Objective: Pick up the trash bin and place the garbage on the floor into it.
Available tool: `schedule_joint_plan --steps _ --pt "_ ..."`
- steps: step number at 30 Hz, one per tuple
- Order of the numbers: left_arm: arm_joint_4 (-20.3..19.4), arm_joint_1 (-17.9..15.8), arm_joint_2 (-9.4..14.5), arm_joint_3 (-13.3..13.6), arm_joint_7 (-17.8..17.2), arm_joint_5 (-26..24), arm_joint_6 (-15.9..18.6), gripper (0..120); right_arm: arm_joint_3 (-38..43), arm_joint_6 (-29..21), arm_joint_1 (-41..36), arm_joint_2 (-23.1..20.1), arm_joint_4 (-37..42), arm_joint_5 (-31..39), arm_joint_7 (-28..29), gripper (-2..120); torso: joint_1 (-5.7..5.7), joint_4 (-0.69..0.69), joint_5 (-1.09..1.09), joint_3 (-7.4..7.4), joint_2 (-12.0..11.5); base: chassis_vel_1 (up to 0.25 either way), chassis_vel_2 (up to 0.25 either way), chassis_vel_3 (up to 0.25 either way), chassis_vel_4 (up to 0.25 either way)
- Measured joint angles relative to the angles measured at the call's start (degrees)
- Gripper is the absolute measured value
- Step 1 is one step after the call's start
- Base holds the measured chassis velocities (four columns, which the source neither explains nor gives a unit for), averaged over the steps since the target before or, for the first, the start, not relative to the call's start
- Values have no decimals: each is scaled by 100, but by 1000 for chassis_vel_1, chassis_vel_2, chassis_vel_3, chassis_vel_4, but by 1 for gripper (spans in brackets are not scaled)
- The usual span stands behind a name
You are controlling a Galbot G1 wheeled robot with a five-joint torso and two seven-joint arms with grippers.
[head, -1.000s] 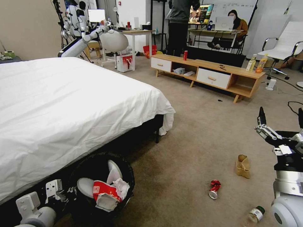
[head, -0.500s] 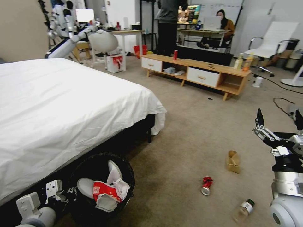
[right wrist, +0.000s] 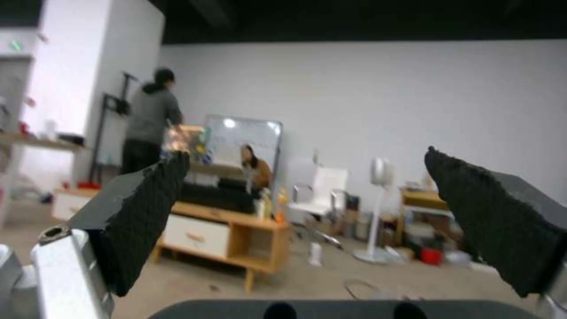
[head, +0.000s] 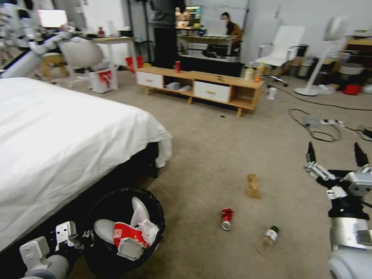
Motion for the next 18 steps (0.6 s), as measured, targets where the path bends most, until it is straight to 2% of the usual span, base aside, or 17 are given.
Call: schedule_joint_plan --steps 18 --pt "14 -20 -55 -4 82 130 0 2 -921 -314 -433 27 -81 -382 1 100 0 -1 1 0 0 -125 -128 -126 -121"
